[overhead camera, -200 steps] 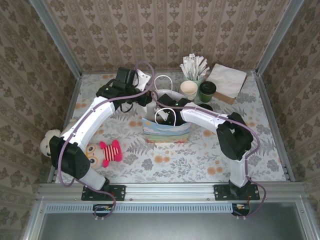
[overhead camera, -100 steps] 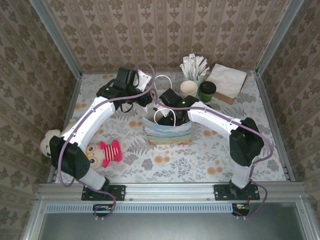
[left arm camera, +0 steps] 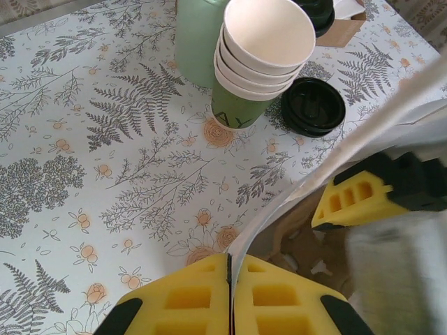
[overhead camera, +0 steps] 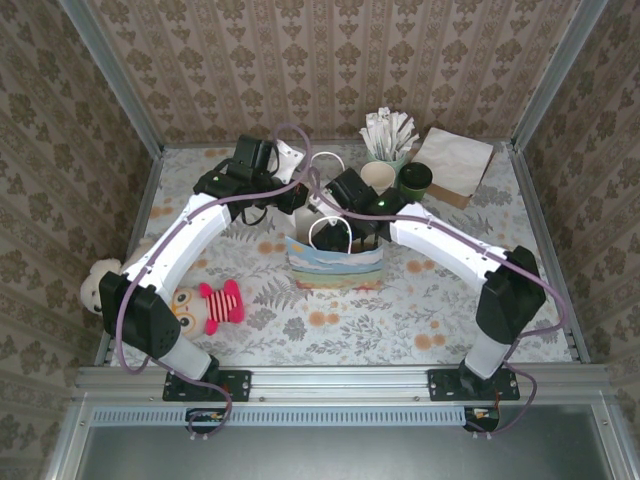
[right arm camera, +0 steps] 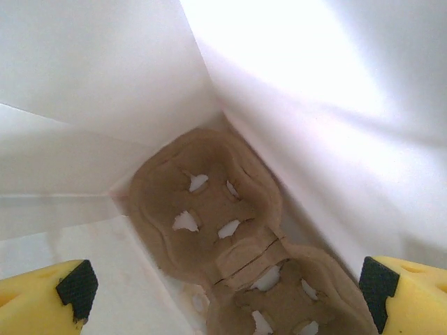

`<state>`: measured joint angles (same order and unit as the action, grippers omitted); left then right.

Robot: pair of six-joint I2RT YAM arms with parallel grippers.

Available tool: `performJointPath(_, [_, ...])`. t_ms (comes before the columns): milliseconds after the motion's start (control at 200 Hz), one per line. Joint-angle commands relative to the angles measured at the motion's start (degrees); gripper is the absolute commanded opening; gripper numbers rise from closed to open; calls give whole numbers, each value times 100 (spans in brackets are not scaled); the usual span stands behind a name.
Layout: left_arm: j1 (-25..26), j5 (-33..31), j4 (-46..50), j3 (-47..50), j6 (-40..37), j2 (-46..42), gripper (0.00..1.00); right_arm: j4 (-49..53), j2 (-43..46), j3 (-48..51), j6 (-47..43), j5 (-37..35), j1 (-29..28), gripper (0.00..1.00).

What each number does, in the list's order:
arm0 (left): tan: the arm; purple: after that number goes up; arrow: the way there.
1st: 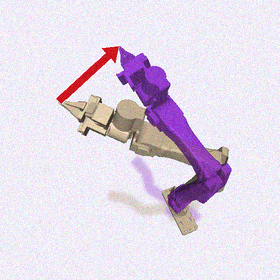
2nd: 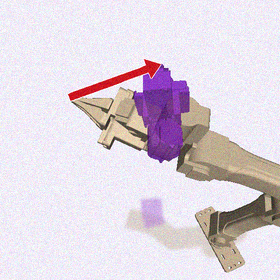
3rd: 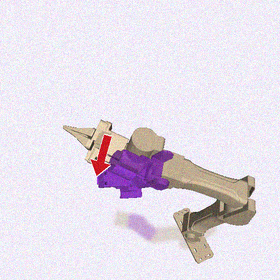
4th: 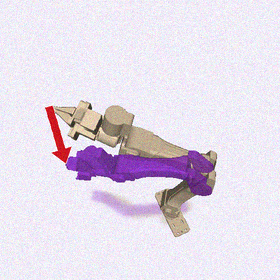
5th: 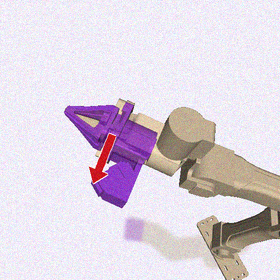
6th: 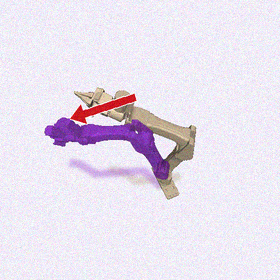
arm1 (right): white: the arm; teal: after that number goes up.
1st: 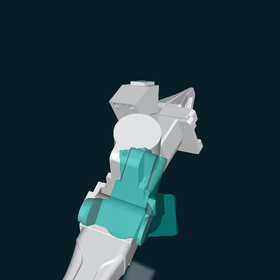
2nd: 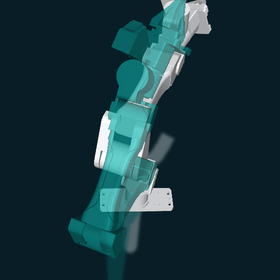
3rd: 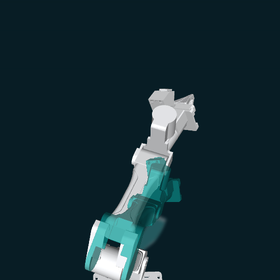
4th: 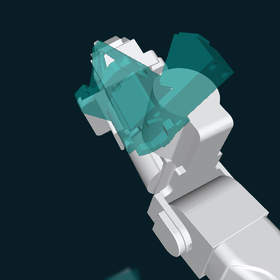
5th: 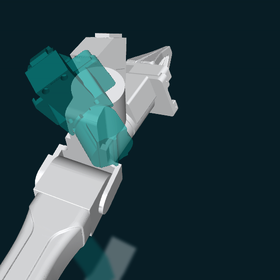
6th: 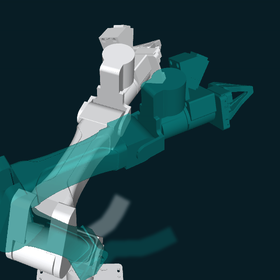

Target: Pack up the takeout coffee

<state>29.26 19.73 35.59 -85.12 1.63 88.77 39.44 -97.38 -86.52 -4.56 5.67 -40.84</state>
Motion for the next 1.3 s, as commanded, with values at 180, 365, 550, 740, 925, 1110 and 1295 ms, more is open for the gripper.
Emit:
performJointPath(180, [1,48,-2,-72,-140,30,7,-1123,1209,429,73,2,70,100])
performJointPath(365, [1,91,-17,-26,-147,-22,8,-2008,2132,1071,453,-81,389,100])
performJointPath(550, [-16,377,-39,51,-530,-192,8,-1001,2201,738,592,778,1332,100])
performJointPath(740, [-21,976,46,-125,-960,-164,9,134,1977,338,-321,1274,1927,96])
performJointPath(925, [10,1259,185,-256,-1260,-67,9,844,1180,-488,-972,1461,2027,93])
performJointPath(1110, [-32,1283,321,-427,-1513,47,10,1811,483,-1667,-1613,1440,2108,91])
performJointPath(1295, [-78,1303,535,-787,-1533,294,10,2800,403,-2434,-2458,1825,2263,92])
